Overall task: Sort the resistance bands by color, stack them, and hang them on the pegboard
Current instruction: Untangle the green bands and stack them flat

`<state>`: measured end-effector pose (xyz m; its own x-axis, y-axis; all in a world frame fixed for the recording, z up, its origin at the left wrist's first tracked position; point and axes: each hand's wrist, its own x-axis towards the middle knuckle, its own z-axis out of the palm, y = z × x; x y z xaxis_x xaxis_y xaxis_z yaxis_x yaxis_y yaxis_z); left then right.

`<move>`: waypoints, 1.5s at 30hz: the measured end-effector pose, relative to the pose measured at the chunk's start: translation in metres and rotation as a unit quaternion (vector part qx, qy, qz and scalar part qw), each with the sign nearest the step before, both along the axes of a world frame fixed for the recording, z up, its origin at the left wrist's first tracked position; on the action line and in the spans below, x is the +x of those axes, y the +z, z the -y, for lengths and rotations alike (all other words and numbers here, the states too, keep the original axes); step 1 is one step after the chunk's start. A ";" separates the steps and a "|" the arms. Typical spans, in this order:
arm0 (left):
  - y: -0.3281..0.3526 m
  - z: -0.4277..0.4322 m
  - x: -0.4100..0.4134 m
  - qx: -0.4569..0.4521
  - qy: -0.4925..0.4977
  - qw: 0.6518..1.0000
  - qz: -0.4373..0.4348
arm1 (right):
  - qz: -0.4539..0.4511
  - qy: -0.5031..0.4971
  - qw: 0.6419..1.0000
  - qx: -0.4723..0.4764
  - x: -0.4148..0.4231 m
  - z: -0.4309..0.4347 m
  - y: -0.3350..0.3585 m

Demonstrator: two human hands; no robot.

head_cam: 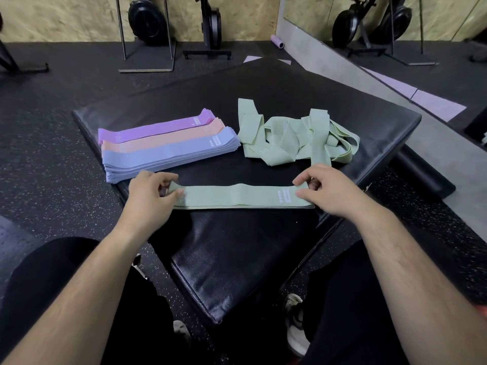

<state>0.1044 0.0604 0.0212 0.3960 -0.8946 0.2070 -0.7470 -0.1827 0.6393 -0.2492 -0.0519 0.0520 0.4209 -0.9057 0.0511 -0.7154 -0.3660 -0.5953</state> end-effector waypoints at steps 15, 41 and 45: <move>-0.009 0.019 -0.073 0.009 -0.261 0.953 0.152 | -0.057 0.075 0.991 0.092 -0.018 -0.001 0.003; -0.006 0.042 -0.103 -0.093 -0.247 0.945 0.193 | -0.012 -0.024 0.994 -0.104 0.036 0.022 0.003; -0.004 0.048 -0.104 -0.106 -0.210 0.955 0.179 | -0.062 -0.069 0.988 -0.123 0.066 0.031 0.000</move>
